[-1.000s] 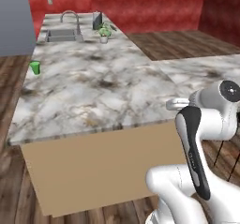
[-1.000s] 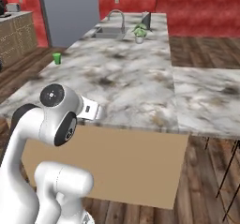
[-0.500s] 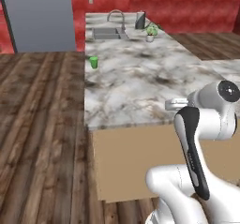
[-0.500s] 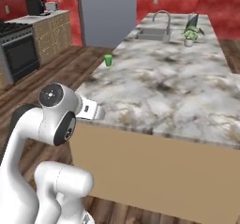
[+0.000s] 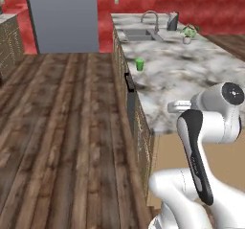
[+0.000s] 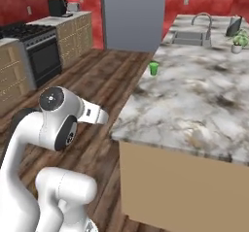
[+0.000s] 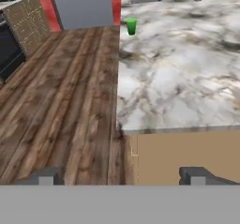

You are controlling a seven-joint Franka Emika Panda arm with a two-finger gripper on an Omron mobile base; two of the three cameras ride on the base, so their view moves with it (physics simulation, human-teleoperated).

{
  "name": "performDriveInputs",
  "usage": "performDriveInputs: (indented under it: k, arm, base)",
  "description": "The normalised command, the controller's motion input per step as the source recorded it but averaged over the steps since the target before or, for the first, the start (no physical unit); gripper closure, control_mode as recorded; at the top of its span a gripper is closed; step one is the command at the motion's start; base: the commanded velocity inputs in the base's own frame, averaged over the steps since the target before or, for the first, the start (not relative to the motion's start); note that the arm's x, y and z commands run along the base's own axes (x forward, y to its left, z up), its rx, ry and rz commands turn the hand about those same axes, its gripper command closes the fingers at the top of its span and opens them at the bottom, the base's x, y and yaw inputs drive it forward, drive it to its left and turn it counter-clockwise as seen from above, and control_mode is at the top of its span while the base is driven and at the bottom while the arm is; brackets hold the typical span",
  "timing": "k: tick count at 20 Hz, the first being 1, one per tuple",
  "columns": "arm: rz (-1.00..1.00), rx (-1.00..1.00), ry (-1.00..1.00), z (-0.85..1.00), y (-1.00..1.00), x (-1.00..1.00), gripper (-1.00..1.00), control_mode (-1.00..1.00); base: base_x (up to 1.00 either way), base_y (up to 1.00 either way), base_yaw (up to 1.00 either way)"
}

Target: Place the pitcher and cup on the dining counter for serving.

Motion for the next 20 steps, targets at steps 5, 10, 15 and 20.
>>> performDriveInputs:
  k: [5,10,15,20]
  arm:
    - [0.00,0.00,0.00,0.00,0.00,0.00,-1.00,1.00]
    - [0.00,0.00,0.00,0.00,0.00,0.00,-1.00,1.00]
    - [0.00,0.00,0.00,0.00,0.00,0.00,-1.00,1.00]
    - [0.00,0.00,0.00,0.00,0.00,0.00,-1.00,1.00]
  base:
    - [1.00,1.00,-0.17]
    - [1.00,1.00,-0.44]
    - [1.00,1.00,-0.46]
    - [1.00,0.99,-0.51]
